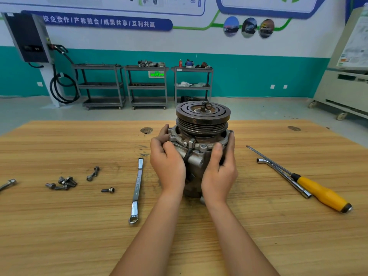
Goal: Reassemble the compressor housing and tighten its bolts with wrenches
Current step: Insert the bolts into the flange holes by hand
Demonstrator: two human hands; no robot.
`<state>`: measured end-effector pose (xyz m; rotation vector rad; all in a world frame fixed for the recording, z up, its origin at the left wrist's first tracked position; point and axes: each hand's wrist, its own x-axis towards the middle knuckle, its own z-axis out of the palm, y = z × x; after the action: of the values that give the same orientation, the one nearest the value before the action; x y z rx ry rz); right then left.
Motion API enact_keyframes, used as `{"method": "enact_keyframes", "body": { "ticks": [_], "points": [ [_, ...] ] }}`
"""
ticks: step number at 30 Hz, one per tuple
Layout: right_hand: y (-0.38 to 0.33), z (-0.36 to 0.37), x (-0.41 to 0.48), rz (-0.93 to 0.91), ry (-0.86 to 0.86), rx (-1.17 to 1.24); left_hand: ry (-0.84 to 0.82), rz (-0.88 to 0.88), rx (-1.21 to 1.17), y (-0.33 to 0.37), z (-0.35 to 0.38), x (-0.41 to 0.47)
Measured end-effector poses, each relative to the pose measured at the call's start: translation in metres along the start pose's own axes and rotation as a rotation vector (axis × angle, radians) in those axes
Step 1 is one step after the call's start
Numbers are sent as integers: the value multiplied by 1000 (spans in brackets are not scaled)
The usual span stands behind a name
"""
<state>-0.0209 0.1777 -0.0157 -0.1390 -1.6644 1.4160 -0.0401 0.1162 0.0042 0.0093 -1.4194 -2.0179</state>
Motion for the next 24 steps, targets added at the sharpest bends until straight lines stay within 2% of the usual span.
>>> {"method": "enact_keyframes", "body": {
  "ticks": [8, 15, 19, 24],
  "points": [
    [5, -2, 2, 58, -66, 96, 32, -33, -22, 0, -2, -5],
    [-4, -4, -5, 21, -164, -18, 69, 17, 60, 4, -3, -8],
    [-10, -2, -12, -19, -132, -71, 103, 17, 119, 5, -4, -11],
    [-11, 0, -14, -50, -64, -24, 125, -17, 111, 7, -6, -13]
  ]
}}
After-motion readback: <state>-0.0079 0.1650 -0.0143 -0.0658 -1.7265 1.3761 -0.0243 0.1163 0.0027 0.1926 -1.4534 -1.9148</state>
